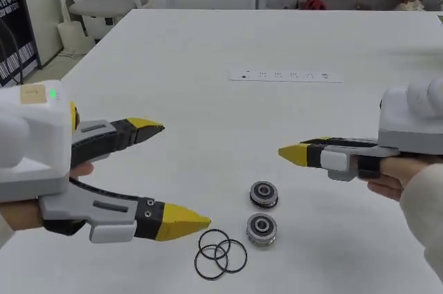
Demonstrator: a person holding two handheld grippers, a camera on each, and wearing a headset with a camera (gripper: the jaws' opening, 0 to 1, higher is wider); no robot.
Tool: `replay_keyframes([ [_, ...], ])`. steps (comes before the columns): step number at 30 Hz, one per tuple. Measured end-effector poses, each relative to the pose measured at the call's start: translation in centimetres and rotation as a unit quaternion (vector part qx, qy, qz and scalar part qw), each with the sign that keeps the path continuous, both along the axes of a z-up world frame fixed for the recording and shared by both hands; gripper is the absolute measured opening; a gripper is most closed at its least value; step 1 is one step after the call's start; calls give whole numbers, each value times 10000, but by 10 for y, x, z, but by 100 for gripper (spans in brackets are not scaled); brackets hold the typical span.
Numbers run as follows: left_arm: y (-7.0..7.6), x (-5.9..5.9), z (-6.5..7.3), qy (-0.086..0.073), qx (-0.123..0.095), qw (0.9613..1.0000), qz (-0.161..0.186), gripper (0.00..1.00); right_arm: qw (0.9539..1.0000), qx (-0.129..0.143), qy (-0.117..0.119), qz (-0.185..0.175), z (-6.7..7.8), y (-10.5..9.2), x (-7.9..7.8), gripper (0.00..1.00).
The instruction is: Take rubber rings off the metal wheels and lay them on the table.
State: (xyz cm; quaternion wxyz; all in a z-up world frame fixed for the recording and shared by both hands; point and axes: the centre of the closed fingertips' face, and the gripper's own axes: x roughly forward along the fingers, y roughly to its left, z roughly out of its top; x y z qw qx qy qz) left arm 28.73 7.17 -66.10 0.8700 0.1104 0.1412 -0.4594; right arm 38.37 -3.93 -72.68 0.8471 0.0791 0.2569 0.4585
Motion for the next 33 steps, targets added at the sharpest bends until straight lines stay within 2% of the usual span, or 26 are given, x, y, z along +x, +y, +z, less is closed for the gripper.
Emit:
replay_keyframes([
  [5,-7,17,23,-277,-44,9996,-81,91,9999,-113,30,9,-7,-4,0,33],
  [10,-19,32,35,-451,7,9987,-223,90,9997,-221,82,3,-16,-9,0,33],
  [14,-35,44,48,-613,-75,9975,-340,88,9992,-374,115,54,-26,-11,-2,32],
  [17,-45,50,49,-660,-29,9968,-453,88,9987,-485,91,112,-31,-11,-4,32],
  [24,-59,70,41,-686,18,9963,-515,80,9973,-661,122,286,-43,-10,-9,31],
  [27,-64,80,28,-717,214,9963,-421,79,9962,-768,154,384,-49,-9,-13,31],
  [33,-76,80,3,-705,416,9949,-582,70,9946,-867,198,526,-57,-5,-18,32],
])
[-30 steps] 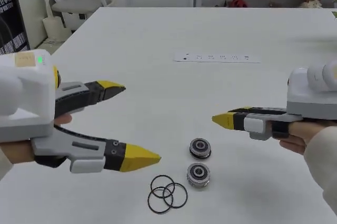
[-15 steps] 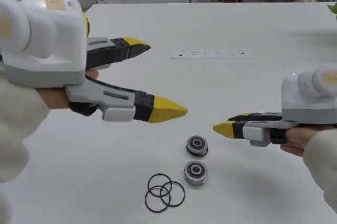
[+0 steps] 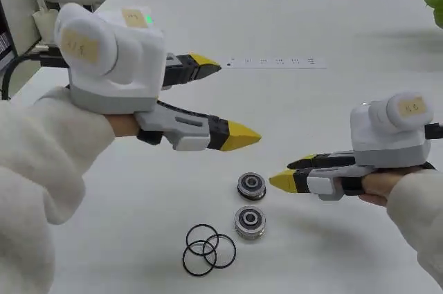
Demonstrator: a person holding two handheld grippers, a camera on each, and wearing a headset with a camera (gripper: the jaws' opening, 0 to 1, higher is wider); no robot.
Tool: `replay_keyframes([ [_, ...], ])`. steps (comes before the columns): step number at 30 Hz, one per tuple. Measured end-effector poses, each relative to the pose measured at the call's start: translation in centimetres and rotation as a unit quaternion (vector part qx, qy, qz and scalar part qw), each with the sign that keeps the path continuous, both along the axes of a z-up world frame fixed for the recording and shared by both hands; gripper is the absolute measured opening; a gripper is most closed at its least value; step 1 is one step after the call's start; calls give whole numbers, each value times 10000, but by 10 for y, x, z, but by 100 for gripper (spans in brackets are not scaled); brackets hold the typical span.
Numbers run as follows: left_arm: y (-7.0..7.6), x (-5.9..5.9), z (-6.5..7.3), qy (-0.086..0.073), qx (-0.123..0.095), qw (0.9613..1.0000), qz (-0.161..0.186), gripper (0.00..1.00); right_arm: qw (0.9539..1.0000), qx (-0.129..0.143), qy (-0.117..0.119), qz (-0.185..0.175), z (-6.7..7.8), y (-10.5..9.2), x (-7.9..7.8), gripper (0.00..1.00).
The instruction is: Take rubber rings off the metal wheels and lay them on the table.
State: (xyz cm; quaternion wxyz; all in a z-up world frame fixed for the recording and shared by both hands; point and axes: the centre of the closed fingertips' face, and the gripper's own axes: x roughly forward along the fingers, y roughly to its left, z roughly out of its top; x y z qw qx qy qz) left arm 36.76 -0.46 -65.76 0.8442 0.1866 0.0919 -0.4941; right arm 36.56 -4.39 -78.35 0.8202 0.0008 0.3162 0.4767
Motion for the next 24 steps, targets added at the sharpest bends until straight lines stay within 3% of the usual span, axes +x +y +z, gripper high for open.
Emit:
replay_keyframes([
  [8,-9,-4,-39,232,113,9996,-85,55,9992,-219,-32,329,-12,10,-11,32],
  [12,-10,-5,-62,358,322,9988,-103,50,9981,-342,-77,501,-18,14,-14,32],
  [15,-9,-4,-73,467,348,9983,-65,48,9974,-387,-230,567,-20,17,-12,31],
  [20,-10,-2,-88,573,410,9975,3,42,9971,-394,-266,597,-22,22,-16,31],
  [24,-12,-5,-102,756,435,9962,-7,39,9966,-401,-329,646,-23,23,-18,30],
])
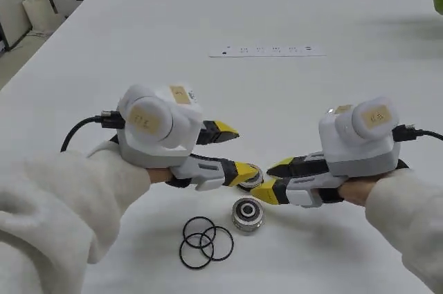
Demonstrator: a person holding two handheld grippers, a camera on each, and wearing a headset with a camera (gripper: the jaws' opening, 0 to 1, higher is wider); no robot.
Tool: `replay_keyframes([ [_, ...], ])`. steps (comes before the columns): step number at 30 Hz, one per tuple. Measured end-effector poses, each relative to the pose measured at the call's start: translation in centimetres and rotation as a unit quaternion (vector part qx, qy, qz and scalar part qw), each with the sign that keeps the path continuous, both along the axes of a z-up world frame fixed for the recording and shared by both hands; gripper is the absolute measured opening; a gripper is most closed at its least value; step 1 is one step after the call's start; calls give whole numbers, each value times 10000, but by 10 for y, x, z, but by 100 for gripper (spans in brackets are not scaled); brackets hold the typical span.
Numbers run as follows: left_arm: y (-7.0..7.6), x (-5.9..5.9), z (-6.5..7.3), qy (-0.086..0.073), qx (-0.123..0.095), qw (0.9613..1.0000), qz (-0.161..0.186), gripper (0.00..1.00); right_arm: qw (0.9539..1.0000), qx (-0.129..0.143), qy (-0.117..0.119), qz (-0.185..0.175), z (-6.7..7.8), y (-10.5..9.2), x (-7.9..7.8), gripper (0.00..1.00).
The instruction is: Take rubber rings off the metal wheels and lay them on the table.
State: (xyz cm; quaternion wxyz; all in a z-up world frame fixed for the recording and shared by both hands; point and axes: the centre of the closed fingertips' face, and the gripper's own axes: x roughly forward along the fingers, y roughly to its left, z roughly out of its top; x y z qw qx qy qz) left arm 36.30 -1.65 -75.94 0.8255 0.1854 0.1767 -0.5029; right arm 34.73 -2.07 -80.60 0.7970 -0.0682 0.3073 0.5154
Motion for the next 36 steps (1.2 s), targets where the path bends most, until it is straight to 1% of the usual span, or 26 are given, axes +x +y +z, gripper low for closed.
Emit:
replay_keyframes([
  [3,-1,-2,-8,59,65,10000,-22,36,10000,5,-19,28,0,1,-1,29],
  [6,-1,0,-17,134,133,9998,39,32,10000,13,-31,33,0,2,0,27],
  [8,-1,0,-20,190,101,9998,55,30,10000,4,-57,43,-1,2,0,26],
  [12,-2,-1,-23,261,41,9996,82,25,10000,-13,-83,41,-2,1,2,24],
  [17,-2,2,-24,267,-35,9995,159,21,9999,-39,-133,75,-2,1,2,21],
  [18,-2,1,-25,279,-42,9995,165,19,9999,-45,-135,80,-3,1,2,20],
  [19,-3,0,-25,323,-77,9993,151,19,9999,-48,-138,81,-3,1,2,20],
  [24,-4,-2,-26,358,-108,9992,115,15,9998,-57,-160,90,-3,0,3,18],
  [26,-5,-4,-27,378,-90,9992,70,15,9998,-56,-160,96,-3,0,3,18],
  [27,-5,-4,-29,302,-60,9995,83,15,9998,-70,-179,108,-3,0,3,18],
  [28,-5,-7,-29,364,-60,9993,60,15,9997,-74,-189,116,-3,0,4,17],
  [29,-5,-6,-29,403,-96,9991,106,15,9997,-76,-187,134,-3,0,3,16],
  [30,-4,-7,-30,419,-75,9990,106,14,9997,-77,-193,137,-3,0,3,16],
  [35,-4,-7,-30,374,-114,9992,108,14,9995,-122,-244,184,-3,-1,3,14],
  [36,-3,-8,-30,373,-115,9992,115,14,9995,-109,-218,177,-3,-1,3,13],
])
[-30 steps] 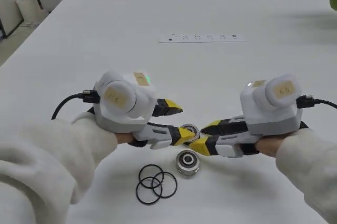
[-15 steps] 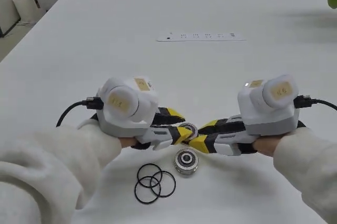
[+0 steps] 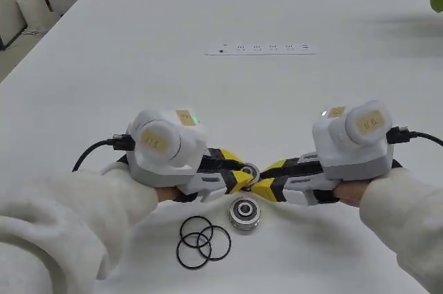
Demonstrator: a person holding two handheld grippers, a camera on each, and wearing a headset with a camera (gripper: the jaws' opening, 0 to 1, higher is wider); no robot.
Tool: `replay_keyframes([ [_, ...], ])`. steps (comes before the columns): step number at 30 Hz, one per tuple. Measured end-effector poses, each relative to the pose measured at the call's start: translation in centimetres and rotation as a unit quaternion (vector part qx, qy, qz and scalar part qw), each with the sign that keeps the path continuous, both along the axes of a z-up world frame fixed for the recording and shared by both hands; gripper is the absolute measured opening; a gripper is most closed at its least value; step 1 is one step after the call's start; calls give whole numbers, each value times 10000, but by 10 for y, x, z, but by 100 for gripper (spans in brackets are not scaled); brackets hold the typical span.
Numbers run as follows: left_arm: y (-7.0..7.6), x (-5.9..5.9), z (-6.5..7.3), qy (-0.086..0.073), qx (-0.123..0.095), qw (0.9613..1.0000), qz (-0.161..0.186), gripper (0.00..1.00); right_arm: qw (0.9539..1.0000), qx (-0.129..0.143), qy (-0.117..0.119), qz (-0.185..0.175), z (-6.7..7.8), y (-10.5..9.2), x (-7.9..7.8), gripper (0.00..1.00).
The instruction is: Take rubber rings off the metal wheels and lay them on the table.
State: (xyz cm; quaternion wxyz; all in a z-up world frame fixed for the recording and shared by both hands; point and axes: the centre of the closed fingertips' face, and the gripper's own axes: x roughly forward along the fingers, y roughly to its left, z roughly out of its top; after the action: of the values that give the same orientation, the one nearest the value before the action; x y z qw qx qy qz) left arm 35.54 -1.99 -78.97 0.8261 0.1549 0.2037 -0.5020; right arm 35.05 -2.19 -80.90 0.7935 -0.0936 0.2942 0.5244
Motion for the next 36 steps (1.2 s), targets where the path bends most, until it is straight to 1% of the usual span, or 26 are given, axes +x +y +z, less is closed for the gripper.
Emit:
replay_keyframes([
  [4,3,-2,0,12,4,10000,13,14,10000,-8,-25,52,0,-1,-1,9],
  [6,4,-2,0,29,0,10000,16,14,10000,10,-48,55,1,0,0,3],
  [11,5,-3,0,33,-9,10000,40,14,10000,5,-36,60,2,0,0,2],
  [12,5,-3,0,29,-10,10000,42,14,10000,26,26,17,2,0,-1,1],
  [13,5,-3,0,19,-10,10000,43,14,9994,106,279,-169,1,-1,0,0],
  [14,5,-3,0,10,-11,10000,43,14,9983,153,463,-325,0,-2,1,0],
  [15,5,-3,-1,-3,-8,10000,43,14,9961,235,706,-471,0,-2,2,0],
  [18,5,-3,-1,-15,0,10000,35,14,9925,361,959,-667,-1,-4,3,0],
  [20,6,-2,-1,-21,-3,10000,37,14,9911,375,1055,-722,-1,-4,4,0],
  [21,6,-2,-1,-25,-4,10000,36,14,9890,420,1174,-795,-1,-4,4,0],
  [22,5,-2,-1,-29,-9,10000,37,14,9855,493,1339,-916,-1,-4,4,0],
  [23,5,-2,-1,-29,-12,10000,38,14,9829,550,1453,-988,-1,-5,5,0],
  [24,5,-2,-1,-34,-14,10000,38,14,9793,634,1594,-1077,-2,-6,5,0],
  [26,5,-1,-1,-38,-19,10000,40,14,9749,739,1740,-1172,-2,-7,6,0],
  [28,6,-1,-1,-41,-26,10000,43,14,9722,786,1832,-1231,-2,-8,7,0],
  [30,6,-1,-1,-47,-38,10000,46,14,9657,884,2020,-1368,0,-7,5,0],
  [32,6,-1,-1,-47,-51,10000,49,14,9620,938,2119,-1442,0,-6,4,0],
  [34,6,-1,-1,-48,-56,10000,51,14,9622,943,2112,-1440,1,-5,2,0],
  [35,6,-1,-1,-48,-59,10000,53,14,9641,913,2057,-1411,1,-4,1,0],
  [36,6,-1,-1,-48,-62,10000,54,14,9649,884,2036,-1401,1,-3,1,0],
])
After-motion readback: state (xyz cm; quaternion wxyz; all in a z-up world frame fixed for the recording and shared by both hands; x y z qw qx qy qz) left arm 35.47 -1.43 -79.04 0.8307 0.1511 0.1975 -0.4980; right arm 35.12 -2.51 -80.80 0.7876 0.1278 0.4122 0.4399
